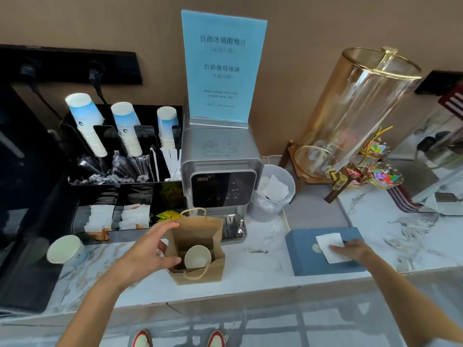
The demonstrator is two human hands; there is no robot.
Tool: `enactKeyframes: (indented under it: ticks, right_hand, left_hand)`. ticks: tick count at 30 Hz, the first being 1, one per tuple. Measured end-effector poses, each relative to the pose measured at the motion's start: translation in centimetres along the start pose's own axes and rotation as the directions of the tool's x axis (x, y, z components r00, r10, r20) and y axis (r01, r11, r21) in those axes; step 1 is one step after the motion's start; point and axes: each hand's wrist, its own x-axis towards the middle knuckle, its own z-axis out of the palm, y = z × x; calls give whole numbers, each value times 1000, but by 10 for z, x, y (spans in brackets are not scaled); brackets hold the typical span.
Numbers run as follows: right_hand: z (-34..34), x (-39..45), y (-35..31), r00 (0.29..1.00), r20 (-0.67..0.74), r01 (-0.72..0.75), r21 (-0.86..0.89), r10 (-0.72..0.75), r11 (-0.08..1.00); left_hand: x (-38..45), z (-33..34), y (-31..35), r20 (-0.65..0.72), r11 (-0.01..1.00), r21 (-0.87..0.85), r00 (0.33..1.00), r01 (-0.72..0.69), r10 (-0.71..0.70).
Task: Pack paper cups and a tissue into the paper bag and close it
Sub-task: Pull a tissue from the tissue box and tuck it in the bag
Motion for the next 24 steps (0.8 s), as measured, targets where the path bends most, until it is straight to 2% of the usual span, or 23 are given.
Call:
enactKeyframes:
  ticks: [5, 9, 14, 18, 22, 24]
  right_hand:
    - [1, 11, -1, 998, 41, -52, 195, 45, 979]
    - [2, 5, 1, 997, 70, -61, 398, 36, 915]
    - [-6, -27, -15, 987, 132, -12, 644, -96, 765]
    - [-13, -89, -61, 955, 152, 53, 756, -254, 652]
    - [-8, -165, -124, 880, 146, 123, 849, -452, 514]
    - [2, -204, -155, 821, 171, 163, 844, -545, 511]
  left_hand:
    - [1, 1, 1, -4, 1000, 23, 1000, 7, -7]
    - [1, 1, 2, -1, 1000, 14, 1000, 14, -14]
    - [-1, 0, 6, 7, 1000, 1, 1000, 16, -16]
    - [-4, -3, 15, 19, 1000, 27, 1000, 10, -11]
    - [-8, -2, 21, 34, 999, 52, 999, -11, 9]
    - [-8, 2, 20, 27, 999, 45, 1000, -14, 13]
